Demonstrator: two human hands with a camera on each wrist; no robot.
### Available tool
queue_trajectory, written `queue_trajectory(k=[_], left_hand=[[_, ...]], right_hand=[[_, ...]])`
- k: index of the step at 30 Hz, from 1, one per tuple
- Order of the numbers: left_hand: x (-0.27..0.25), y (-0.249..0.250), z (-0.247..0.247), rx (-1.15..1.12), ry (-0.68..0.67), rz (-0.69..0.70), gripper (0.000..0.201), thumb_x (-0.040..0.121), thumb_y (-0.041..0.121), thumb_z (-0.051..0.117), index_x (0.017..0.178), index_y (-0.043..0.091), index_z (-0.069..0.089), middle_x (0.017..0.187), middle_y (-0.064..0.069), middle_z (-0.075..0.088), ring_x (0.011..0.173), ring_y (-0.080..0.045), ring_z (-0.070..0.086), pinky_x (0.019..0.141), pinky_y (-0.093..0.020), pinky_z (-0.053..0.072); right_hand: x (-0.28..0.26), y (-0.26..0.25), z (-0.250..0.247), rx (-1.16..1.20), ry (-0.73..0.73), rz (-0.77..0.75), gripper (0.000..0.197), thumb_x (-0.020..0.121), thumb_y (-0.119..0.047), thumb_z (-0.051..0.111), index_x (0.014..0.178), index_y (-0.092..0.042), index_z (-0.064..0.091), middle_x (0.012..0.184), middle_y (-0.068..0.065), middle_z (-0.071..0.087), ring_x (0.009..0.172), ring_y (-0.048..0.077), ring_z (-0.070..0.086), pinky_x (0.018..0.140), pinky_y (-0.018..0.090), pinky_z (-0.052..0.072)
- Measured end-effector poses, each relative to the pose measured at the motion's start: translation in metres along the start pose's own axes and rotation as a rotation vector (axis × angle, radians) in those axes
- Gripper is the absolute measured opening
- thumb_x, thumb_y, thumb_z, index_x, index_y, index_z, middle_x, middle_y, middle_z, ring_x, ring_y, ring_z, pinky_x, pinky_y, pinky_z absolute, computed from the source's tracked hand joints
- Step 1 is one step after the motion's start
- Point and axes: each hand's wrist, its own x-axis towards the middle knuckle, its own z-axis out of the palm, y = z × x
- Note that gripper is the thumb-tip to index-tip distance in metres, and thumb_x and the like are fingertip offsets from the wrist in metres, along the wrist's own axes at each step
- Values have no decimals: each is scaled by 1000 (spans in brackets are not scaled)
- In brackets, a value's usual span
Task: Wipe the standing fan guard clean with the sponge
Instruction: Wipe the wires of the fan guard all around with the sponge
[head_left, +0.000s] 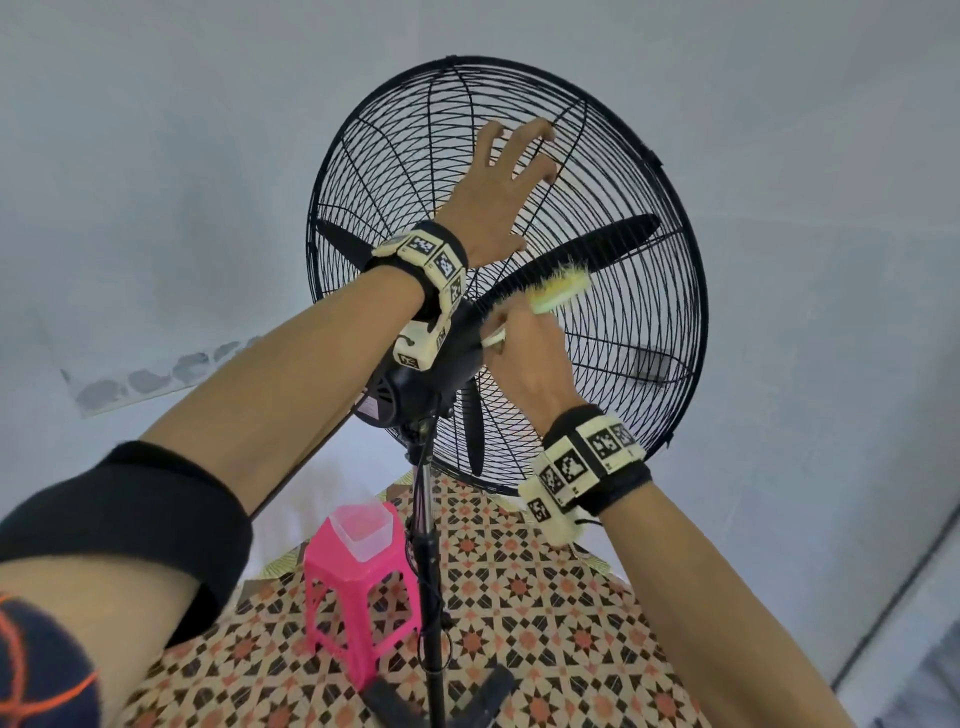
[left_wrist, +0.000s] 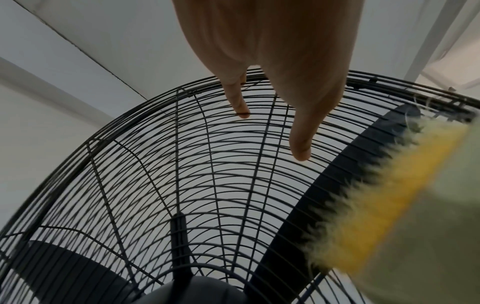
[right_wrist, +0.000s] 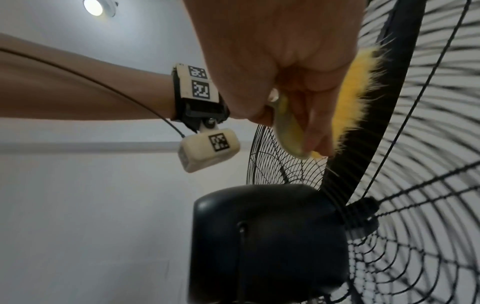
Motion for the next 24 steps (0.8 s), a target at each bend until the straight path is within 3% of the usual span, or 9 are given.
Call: queue_trajectory(k=[2, 6, 8, 12, 14, 16, 19, 22, 24], left_hand=[[-1, 2, -4, 21, -16, -20, 74, 74, 32, 89, 134, 16, 49, 164, -13, 25, 146, -48, 20, 124, -54, 18], [0, 13, -5, 19, -46, -61, 74, 76, 28, 90, 135, 15, 47, 166, -11, 21, 149, -48, 18, 127, -55, 13], [0, 19, -7, -6, -52, -84, 73, 74, 24, 92, 132, 14, 48, 166, -10, 20, 149, -48, 17, 126, -56, 20], [-2, 20, -8, -30, -52, -143, 72, 75, 20, 91, 132, 14, 47, 167, -7, 18, 150, -45, 14, 116, -59, 38], [-2, 19, -8, -18, -66, -177, 74, 75, 20, 91, 132, 16, 45, 168, -5, 16, 151, -49, 11, 108, -60, 47], [-1, 24, -6, 21, -96, -187, 74, 78, 23, 90, 135, 15, 43, 168, -5, 14, 153, -49, 8, 112, -59, 43], [1, 33, -6, 99, -92, -152, 79, 78, 27, 90, 136, 16, 37, 166, -12, 18, 152, -48, 13, 120, -55, 30], [-2, 32, -10, 233, -66, -55, 97, 75, 38, 90, 144, 29, 22, 160, -8, 19, 144, -47, 27, 110, -60, 43], [-4, 32, -10, 365, -119, 57, 104, 79, 46, 83, 156, 35, 15, 162, -5, 20, 146, -40, 30, 110, -60, 42]], right_hand=[[0, 6, -8, -17, -25, -34, 25, 87, 0, 71, 107, -5, 57, 92, -1, 64, 83, 21, 68, 74, 38, 61], [-18, 25, -10, -147, -169, 73, 22, 94, -11, 68, 110, 0, 56, 93, 8, 66, 76, 22, 67, 69, 36, 62], [-17, 27, -18, -64, -177, 42, 19, 94, -10, 67, 107, -2, 57, 95, 8, 66, 76, 19, 66, 70, 36, 62], [-8, 28, -43, 30, -108, -121, 27, 87, -1, 72, 106, -9, 55, 89, -7, 61, 79, 14, 66, 70, 32, 60], [-16, 39, -44, -13, -135, -110, 28, 88, -2, 71, 112, -6, 55, 89, -3, 64, 79, 16, 66, 69, 34, 61], [-30, 48, -44, -64, -199, -82, 29, 92, -5, 68, 118, 0, 55, 94, 4, 68, 78, 16, 67, 68, 32, 61], [-33, 54, -56, 29, -188, -127, 22, 90, -1, 68, 109, -6, 58, 88, -3, 65, 71, 9, 63, 61, 24, 57], [-19, 52, -76, 38, -117, -285, 25, 87, 1, 66, 103, -12, 52, 84, -5, 63, 68, 10, 61, 54, 24, 47], [-17, 55, -76, -39, -126, -289, 29, 86, 0, 70, 106, -12, 52, 85, -7, 62, 70, 12, 59, 53, 18, 36]])
